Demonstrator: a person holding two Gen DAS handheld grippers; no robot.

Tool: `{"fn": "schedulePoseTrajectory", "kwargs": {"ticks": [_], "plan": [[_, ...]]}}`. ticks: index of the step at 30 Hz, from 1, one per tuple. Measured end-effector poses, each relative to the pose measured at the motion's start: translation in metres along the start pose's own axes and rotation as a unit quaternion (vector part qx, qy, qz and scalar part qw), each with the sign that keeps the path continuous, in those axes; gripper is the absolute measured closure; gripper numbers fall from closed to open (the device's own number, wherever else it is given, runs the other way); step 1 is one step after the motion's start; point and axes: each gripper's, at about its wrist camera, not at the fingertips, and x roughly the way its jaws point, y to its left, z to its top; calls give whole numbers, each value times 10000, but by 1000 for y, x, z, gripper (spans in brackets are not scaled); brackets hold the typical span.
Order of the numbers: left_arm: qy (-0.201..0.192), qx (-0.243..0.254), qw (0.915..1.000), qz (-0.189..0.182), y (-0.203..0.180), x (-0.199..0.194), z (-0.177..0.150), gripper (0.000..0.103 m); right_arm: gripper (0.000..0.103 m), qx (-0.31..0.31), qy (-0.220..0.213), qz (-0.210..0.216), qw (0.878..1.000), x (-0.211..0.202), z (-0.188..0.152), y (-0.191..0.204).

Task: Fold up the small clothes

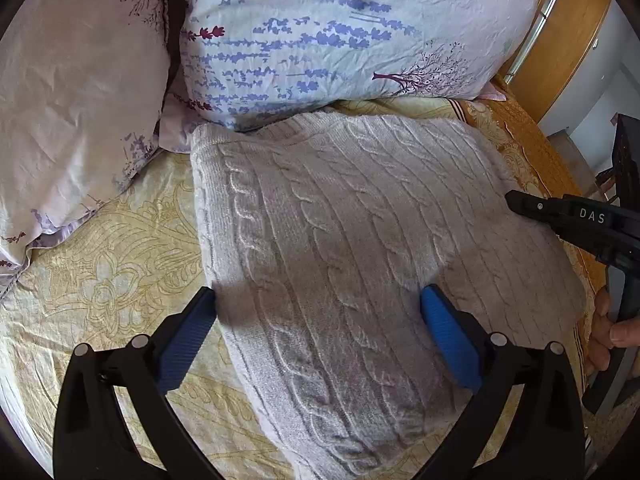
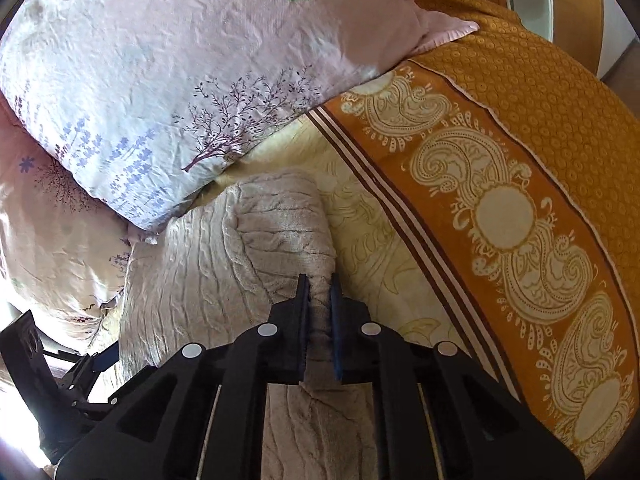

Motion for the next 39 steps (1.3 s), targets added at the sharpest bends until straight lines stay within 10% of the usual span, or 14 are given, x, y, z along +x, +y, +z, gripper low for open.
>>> {"fn": "schedulePoseTrajectory", "kwargs": {"ticks": [6, 12, 18, 26, 35, 39], "plan": [[52, -889, 9938, -669, 38, -2, 0, 2, 43, 388, 58, 124, 9992, -10, 5, -14], [121, -2156, 9637, -1567, 94, 5, 2, 3, 2, 502, 339, -303, 9977, -25, 14, -20], [311, -2175, 9468, -2351, 89, 20, 9, 9, 2, 946, 928, 1040, 9857, -10, 24, -32], [406, -2251, 9392, -2561, 74, 36, 11, 20, 49, 845, 1237, 1259, 9807, 15, 24, -35], [369, -2470, 9256, -2845, 84, 41, 7, 27, 53, 466, 1386, 1646, 9755, 36, 11, -19], [374, -2636, 9166, -2984, 93, 41, -1, 46, 66, 615, 1455, 1936, 9683, 42, 2, -21]]}}
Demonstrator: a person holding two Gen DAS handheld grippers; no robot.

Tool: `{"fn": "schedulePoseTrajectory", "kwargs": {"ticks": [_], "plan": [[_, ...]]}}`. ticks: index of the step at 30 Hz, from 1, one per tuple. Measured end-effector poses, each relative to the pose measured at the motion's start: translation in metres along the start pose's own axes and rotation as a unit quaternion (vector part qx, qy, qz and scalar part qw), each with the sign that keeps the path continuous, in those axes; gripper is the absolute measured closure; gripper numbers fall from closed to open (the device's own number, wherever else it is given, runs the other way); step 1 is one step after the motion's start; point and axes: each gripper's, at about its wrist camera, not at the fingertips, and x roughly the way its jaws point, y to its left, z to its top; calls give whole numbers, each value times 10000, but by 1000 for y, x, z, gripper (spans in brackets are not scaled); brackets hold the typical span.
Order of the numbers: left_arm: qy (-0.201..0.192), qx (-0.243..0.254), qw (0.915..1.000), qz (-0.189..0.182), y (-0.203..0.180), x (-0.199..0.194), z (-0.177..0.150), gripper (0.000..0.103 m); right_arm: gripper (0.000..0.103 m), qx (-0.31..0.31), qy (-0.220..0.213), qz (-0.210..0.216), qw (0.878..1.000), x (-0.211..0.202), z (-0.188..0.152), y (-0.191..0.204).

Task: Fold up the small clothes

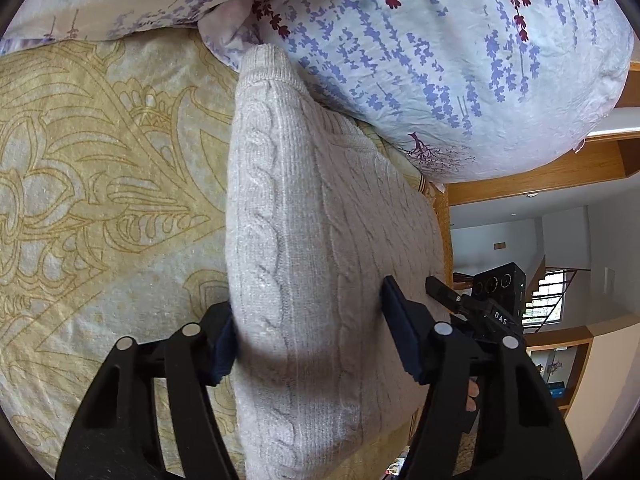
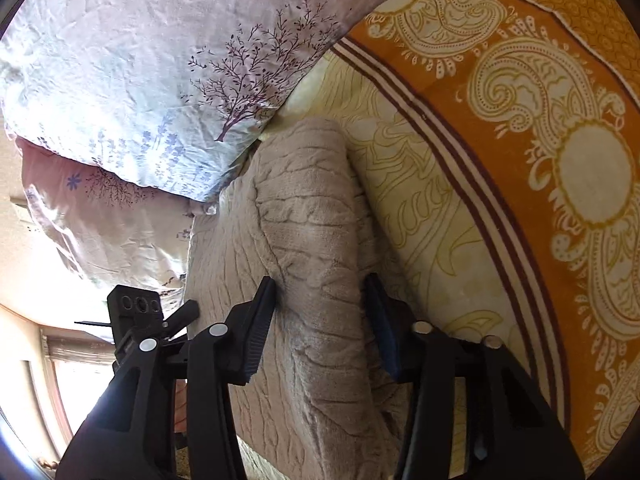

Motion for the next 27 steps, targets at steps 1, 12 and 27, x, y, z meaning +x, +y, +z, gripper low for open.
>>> {"fn": "schedulePoseTrajectory", "kwargs": {"ticks": [1, 12, 27], "plan": [[-20, -22, 10000, -59, 2, -1, -1, 52, 68, 91, -26, 143, 9999, -2, 0, -2], [-125, 136, 9975, -686, 4, -55, -17, 66, 73, 48, 7, 1220, 9925, 5, -18, 44], [-726, 192, 9907, 1133, 111, -158, -52, 45, 76, -962, 660, -103, 9931, 95, -67, 92]]}}
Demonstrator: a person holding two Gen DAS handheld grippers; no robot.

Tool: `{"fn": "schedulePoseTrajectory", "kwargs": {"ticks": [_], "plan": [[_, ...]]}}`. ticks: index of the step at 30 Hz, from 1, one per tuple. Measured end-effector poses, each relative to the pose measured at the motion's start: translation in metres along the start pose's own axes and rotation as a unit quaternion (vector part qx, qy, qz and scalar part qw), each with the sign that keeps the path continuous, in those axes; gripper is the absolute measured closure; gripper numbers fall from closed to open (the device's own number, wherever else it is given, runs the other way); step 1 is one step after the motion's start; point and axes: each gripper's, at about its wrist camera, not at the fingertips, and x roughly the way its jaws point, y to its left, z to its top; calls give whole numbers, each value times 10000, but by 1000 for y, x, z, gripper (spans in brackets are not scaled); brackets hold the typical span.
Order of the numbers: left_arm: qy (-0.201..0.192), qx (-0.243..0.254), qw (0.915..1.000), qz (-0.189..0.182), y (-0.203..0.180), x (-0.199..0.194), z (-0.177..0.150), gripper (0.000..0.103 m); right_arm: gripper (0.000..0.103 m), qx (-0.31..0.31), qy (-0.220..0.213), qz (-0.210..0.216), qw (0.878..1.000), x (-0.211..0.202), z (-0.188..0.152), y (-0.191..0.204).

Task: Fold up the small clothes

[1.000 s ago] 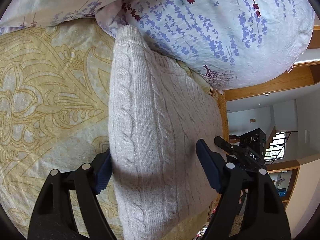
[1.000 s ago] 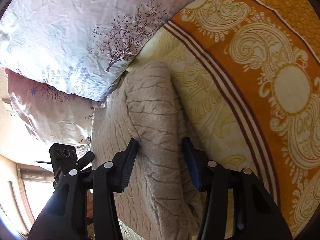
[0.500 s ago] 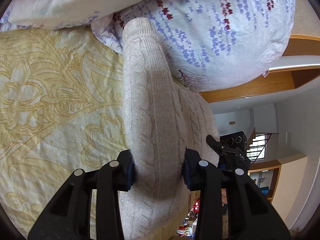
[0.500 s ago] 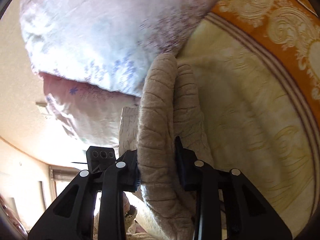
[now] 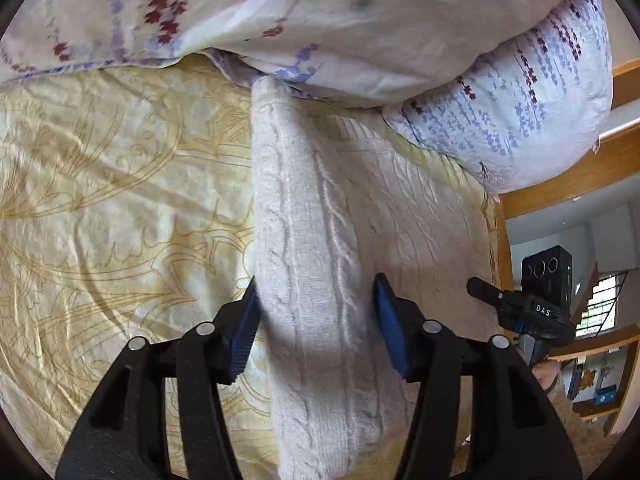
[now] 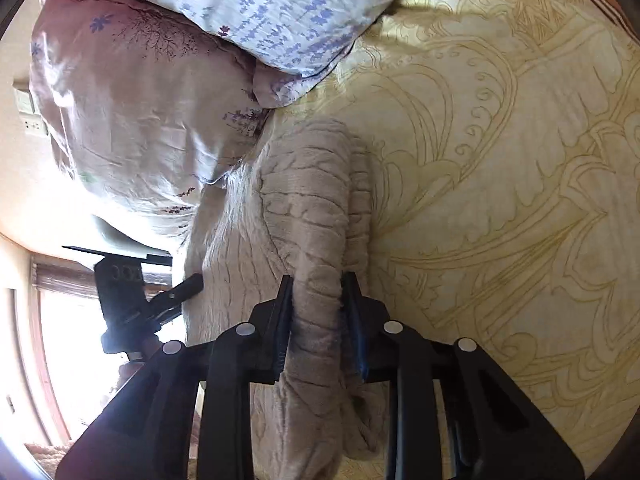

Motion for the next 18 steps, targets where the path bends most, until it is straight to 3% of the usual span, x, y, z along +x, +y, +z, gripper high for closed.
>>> {"fn": "schedulePoseTrajectory", "kwargs": {"ticks": [5, 8, 10, 18], "plan": [[-724, 579, 9943, 529, -28, -32, -4, 43, 75, -90, -657, -157, 9977, -36, 8, 8], [-1027, 1079, 9873, 543, -58, -43, -7, 37, 75, 103, -823, -74, 9965, -41, 21, 5], [-1029, 1303, 9849, 481, -79, -37, -5, 29, 75, 49, -760, -72, 9971, -34, 26, 10], [-572, 1473, 9865, 422, -105, 6, -9, 28, 75, -163, -476, -643, 9967, -11, 34, 19]]}}
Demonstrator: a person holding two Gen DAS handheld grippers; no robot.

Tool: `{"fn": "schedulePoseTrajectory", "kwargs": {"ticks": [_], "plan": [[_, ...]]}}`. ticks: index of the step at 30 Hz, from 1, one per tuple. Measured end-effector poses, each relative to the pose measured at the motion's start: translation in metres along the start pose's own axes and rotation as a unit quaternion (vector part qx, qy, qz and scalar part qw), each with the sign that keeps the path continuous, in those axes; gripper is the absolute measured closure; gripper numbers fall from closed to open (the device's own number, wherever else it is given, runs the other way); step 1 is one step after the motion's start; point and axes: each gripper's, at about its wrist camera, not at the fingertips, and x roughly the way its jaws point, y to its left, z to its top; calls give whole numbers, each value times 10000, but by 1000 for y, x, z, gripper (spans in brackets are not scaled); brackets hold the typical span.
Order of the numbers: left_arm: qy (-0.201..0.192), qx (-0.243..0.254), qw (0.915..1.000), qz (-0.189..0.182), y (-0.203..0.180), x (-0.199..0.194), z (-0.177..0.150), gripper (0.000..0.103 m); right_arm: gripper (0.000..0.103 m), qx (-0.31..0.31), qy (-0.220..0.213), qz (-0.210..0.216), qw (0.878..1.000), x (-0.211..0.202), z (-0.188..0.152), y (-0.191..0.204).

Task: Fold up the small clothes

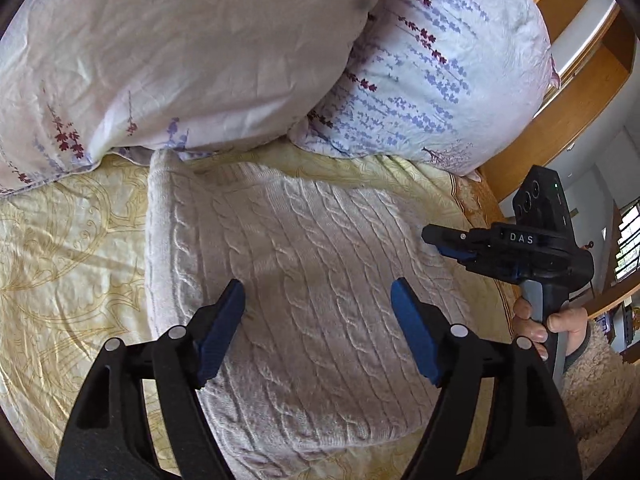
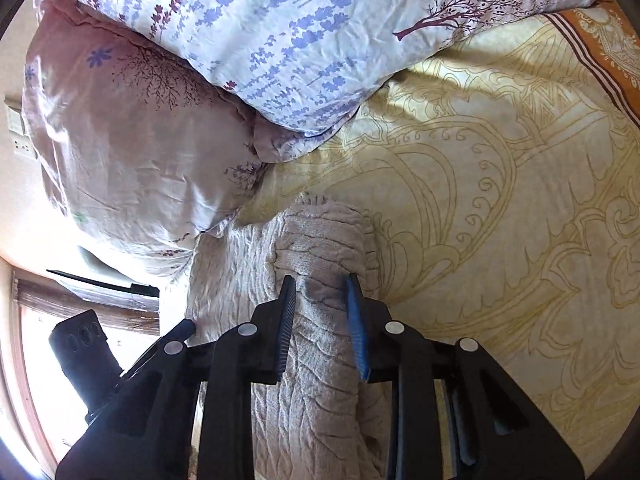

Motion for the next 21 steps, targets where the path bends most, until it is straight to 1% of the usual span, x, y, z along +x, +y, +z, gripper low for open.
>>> {"fn": "schedulePoseTrajectory", "kwargs": {"ticks": [1, 2, 4, 5, 8, 9, 10, 11, 13, 15, 16, 18, 19, 21], "plan": [[8, 50, 10000, 45, -1, 0, -2, 27, 75, 57, -49, -81, 9999, 0, 1, -2], [1, 93, 9999, 64, -3, 0, -2, 26, 75, 140, -101, -55, 9998, -1, 3, -4], [-2, 103, 9999, 36, -5, -1, -1, 22, 71, 293, -229, -73, 9993, -5, 5, -9], [3, 98, 9999, 25, -6, 1, 0, 22, 67, 289, -248, -97, 9992, -6, 5, -10], [49, 131, 9999, 5, -7, 3, -1, 20, 66, 192, -79, -38, 9998, 1, 4, -8], [63, 150, 9999, -2, -9, 6, 0, 20, 70, 135, -28, 118, 9998, 4, 2, -6], [82, 170, 9998, -13, -11, 7, -1, 19, 78, 46, -30, 183, 9998, 8, 1, -1], [109, 178, 9998, -43, -12, 7, 0, 19, 92, -65, -86, 219, 9997, 7, 0, 3], [161, 199, 9996, -132, -15, 9, 0, 19, 94, -249, -331, 364, 9985, -3, 0, 14], [196, 263, 9994, -138, -21, 11, 2, 19, 95, -375, -589, 462, 9965, -17, 3, 22], [217, 264, 9992, -202, -23, 12, 3, 19, 95, -457, -726, 436, 9954, -24, 5, 26], [246, 234, 9986, -393, -27, 13, 4, 19, 95, -676, -824, 181, 9941, -27, 6, 31], [262, 265, 9986, -367, -29, 15, 5, 19, 95, -760, -767, -108, 9941, -21, 6, 31], [306, 374, 9985, -251, -32, 22, 2, 19, 95, -712, -543, -635, 9940, -2, 7, 20]]}}
